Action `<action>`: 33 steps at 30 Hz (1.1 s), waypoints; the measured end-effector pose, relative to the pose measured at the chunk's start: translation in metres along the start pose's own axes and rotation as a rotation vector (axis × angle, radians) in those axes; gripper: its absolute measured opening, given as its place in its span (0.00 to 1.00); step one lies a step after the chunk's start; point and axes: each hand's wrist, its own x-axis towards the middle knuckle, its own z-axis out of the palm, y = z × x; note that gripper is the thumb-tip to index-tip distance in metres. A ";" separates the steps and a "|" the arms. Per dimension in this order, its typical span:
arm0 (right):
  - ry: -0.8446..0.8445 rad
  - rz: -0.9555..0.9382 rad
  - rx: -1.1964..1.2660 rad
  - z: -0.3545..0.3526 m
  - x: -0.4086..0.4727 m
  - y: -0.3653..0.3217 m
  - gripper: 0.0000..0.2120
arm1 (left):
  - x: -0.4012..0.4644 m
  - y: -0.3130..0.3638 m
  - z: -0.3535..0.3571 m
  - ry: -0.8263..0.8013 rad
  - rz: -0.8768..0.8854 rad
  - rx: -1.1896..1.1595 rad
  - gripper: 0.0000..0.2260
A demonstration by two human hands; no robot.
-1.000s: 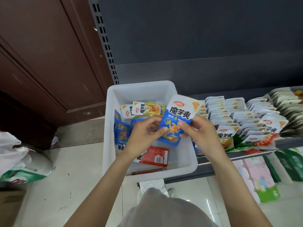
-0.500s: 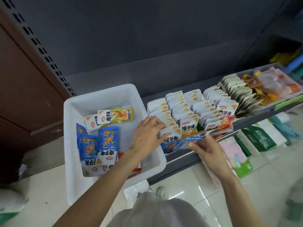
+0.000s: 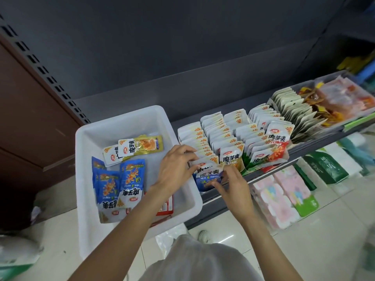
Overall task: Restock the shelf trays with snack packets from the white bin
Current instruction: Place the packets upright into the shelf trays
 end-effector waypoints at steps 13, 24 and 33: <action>0.049 0.164 0.039 0.005 0.004 -0.012 0.15 | -0.011 -0.011 -0.012 0.046 -0.018 -0.219 0.07; 0.173 -0.459 0.307 -0.005 0.017 -0.106 0.05 | -0.103 -0.095 -0.041 0.197 -0.484 -0.050 0.14; -0.657 -0.683 -0.356 0.132 0.088 -0.135 0.28 | -0.095 -0.114 -0.019 -0.517 -0.686 0.321 0.43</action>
